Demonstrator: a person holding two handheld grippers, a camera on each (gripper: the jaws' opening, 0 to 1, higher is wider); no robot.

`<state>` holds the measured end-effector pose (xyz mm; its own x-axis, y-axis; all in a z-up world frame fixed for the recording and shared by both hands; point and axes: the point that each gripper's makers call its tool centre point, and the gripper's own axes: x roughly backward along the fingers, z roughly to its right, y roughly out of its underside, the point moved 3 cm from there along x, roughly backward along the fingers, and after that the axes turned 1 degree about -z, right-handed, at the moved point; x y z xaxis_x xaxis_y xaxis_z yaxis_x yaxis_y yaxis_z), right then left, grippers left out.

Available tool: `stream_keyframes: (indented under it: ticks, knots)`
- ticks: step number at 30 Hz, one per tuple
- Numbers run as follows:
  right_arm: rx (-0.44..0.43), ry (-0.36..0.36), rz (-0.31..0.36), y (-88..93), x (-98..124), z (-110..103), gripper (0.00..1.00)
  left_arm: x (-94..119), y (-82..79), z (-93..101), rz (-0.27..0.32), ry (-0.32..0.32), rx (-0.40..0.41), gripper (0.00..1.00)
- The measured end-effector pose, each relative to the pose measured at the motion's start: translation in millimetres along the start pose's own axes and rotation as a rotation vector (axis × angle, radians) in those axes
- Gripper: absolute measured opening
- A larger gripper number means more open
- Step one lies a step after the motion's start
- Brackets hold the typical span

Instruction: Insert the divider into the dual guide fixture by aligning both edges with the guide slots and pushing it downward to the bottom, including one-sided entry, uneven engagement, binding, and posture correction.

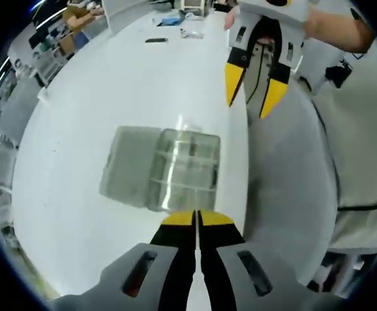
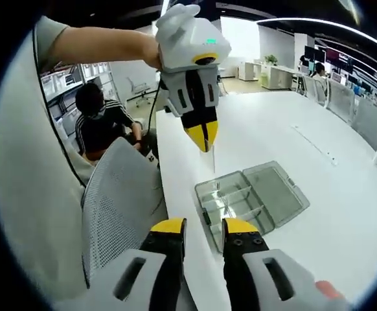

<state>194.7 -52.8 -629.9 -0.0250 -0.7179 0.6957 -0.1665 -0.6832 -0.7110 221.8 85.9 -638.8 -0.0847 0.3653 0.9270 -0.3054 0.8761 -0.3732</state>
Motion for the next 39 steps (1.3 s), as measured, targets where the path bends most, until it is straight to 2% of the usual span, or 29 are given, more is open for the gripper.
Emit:
stream_keyframes:
  ticks: [4,7,16,25,31,39]
  knots:
    - [-0.028,0.005,0.019,3.3,1.6,1.3,0.19,-3.0,1.6,-2.1,-0.006,0.0,-0.006,0.0]
    - [-0.051,0.004,0.075,-1.4,3.3,2.1,0.21,-5.2,2.5,-4.1,-0.008,0.002,-0.004,0.0]
    - [-0.088,0.035,0.101,3.6,6.0,10.3,0.27,-7.8,5.6,-9.3,-0.016,0.002,0.0,0.0]
    - [-0.114,0.076,0.131,6.6,5.5,17.4,0.39,-9.9,5.8,-11.9,-0.017,0.005,0.009,0.0]
    - [-0.116,0.112,0.169,5.3,3.8,19.8,0.51,-12.7,3.0,-11.7,-0.015,0.009,0.018,0.0]
    - [-0.128,0.132,0.195,9.7,0.4,19.4,0.59,-19.4,1.7,-8.0,-0.02,0.014,0.02,0.0]
